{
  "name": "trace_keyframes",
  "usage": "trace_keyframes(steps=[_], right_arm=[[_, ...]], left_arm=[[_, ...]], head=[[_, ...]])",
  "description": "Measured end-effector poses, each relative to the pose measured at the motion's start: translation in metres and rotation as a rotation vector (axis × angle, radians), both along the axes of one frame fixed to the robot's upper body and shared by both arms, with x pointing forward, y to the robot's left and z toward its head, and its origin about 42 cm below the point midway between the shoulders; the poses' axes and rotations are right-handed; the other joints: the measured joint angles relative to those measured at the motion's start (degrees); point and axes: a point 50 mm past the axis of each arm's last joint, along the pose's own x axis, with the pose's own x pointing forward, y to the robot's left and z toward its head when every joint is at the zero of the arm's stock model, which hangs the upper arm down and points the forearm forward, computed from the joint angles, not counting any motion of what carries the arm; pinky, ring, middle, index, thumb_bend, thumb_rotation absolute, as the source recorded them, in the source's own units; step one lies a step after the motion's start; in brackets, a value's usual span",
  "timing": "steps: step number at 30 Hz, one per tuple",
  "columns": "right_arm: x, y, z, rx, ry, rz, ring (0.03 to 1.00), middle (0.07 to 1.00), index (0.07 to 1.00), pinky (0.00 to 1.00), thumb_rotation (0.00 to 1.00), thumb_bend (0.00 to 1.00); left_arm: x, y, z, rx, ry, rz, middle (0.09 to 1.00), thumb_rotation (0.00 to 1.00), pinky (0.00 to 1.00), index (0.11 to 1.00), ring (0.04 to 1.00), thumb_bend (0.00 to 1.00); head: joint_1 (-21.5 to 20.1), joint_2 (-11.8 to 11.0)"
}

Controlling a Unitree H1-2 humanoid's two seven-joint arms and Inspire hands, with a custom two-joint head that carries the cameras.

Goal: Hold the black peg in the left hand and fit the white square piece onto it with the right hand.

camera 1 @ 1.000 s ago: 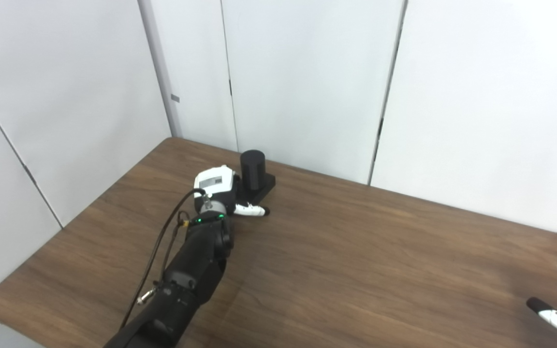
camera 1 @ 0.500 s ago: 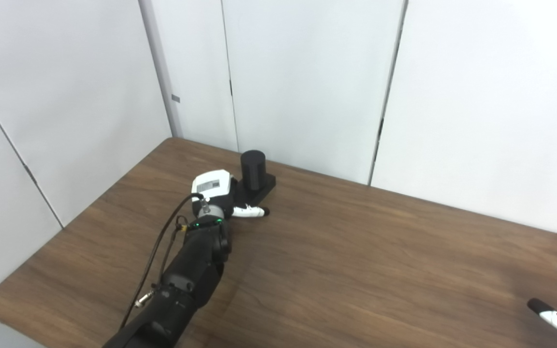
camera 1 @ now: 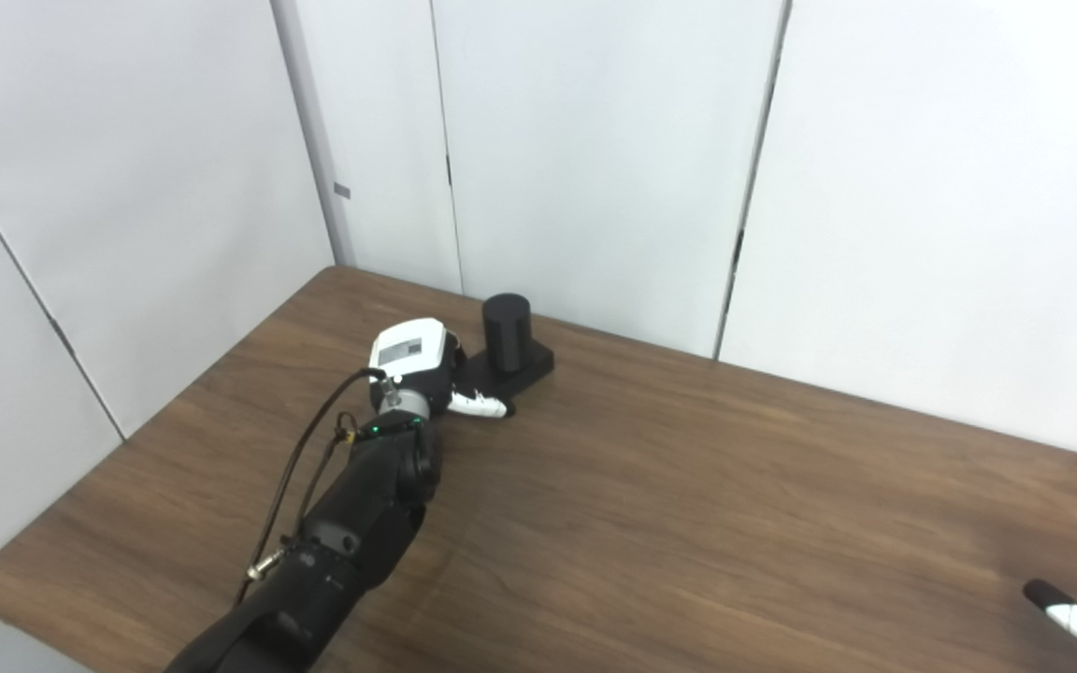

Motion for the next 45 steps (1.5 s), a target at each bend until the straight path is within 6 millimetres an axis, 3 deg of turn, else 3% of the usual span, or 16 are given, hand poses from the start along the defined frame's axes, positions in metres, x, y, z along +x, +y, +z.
trace_keyframes(steps=[10,19,25,29,34,40,45], right_arm=[[0.0,0.001,0.0,0.0,-0.001,0.003,0.539,0.634,0.488,0.42,0.11,0.5],[0.0,0.005,-0.001,0.002,-0.007,0.011,0.541,0.635,0.489,0.42,0.11,0.5],[0.001,0.007,-0.003,0.035,-0.003,0.019,0.614,0.668,0.49,0.49,0.11,0.5],[0.003,0.007,-0.013,0.03,0.009,0.016,0.602,0.657,0.489,0.48,0.12,0.5],[0.006,0.004,-0.028,0.016,0.025,0.012,0.597,0.66,0.491,0.49,0.12,0.5],[0.006,0.005,-0.031,0.003,0.008,0.023,0.59,0.657,0.492,0.48,0.12,0.5],[0.006,0.005,-0.031,-0.011,0.003,0.017,0.579,0.658,0.492,0.47,0.12,0.5]], left_arm=[[0.0,-0.006,0.008,0.03,0.039,-0.127,0.808,0.06,0.72,0.491,0.821,0.51],[-0.003,-0.028,0.008,0.033,0.043,-0.376,0.825,0.06,0.78,0.491,0.821,0.52],[-0.011,-0.043,0.003,-0.034,0.052,-0.544,0.832,0.06,0.84,0.492,0.852,0.52],[-0.014,-0.055,0.001,-0.088,0.083,-0.653,0.841,0.06,0.76,0.492,0.862,0.52],[-0.012,-0.061,0.005,-0.149,0.111,-0.767,0.829,0.07,0.74,0.492,0.839,0.52],[-0.013,-0.071,0.003,-0.123,0.128,-0.864,0.822,0.07,0.73,0.493,0.834,0.52],[-0.022,-0.094,0.005,-0.031,0.128,-0.954,0.82,0.08,0.71,0.494,0.839,0.52]], head=[[-1.05,0.18],[-3.69,0.35],[-6.41,0.62],[-8.26,0.88],[-12.48,1.41],[-14.94,2.28],[-17.92,3.25]])
